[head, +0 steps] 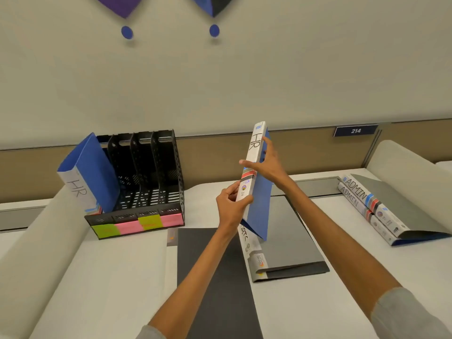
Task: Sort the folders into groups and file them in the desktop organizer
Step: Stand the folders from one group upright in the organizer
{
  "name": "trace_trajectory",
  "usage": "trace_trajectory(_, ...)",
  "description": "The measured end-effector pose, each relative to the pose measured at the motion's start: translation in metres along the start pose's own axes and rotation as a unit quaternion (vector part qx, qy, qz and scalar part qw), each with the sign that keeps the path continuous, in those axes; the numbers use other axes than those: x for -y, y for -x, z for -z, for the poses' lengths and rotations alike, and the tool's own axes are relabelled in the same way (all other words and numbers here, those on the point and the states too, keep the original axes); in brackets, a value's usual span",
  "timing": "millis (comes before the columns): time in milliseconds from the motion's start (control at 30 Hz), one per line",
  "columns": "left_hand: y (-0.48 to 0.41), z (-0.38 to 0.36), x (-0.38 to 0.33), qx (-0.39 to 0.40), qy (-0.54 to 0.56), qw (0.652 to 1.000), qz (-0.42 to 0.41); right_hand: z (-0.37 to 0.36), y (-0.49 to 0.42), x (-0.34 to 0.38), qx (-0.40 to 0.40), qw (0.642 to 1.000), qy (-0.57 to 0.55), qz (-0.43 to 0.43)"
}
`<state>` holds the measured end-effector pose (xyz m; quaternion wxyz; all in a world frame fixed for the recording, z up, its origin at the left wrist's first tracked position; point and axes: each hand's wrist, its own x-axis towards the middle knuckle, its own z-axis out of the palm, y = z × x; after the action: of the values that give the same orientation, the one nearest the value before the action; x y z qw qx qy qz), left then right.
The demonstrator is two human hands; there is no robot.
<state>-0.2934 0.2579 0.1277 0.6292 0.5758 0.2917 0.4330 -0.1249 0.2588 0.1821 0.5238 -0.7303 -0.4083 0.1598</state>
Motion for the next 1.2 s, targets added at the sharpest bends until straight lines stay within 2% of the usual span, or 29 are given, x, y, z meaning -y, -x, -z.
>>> trace_trajectory(233, 0.005, 0.077, -0.017, -0.071, -0.069, 0.991, -0.092, -0.061, -0.001, 0.057, 0.023, 0.997, -0.043, 0.061)
trace_trajectory(333, 0.014, 0.099, -0.025, -0.090, -0.084, 0.983, -0.140, -0.096, 0.013, 0.089, 0.007, 0.994, -0.049, 0.093)
trace_trajectory(467, 0.023, 0.134, -0.038, -0.127, -0.101, 0.974, -0.158, -0.138, 0.023, 0.127, 0.001, 0.988, -0.027, 0.151)
trace_trajectory(700, 0.029, 0.215, -0.048, -0.176, -0.158, 0.948, -0.213, -0.215, 0.047, 0.177, 0.002, 0.966, -0.051, 0.252)
trace_trajectory(933, 0.031, 0.276, -0.046, -0.210, -0.162, 0.943, -0.200, -0.273, 0.065, 0.212, 0.034, 0.944, -0.073, 0.320)
trace_trajectory(1200, 0.022, 0.317, -0.053, -0.239, -0.134, 0.940, -0.205, -0.313, 0.066, 0.241, 0.057, 0.926, -0.100, 0.358)
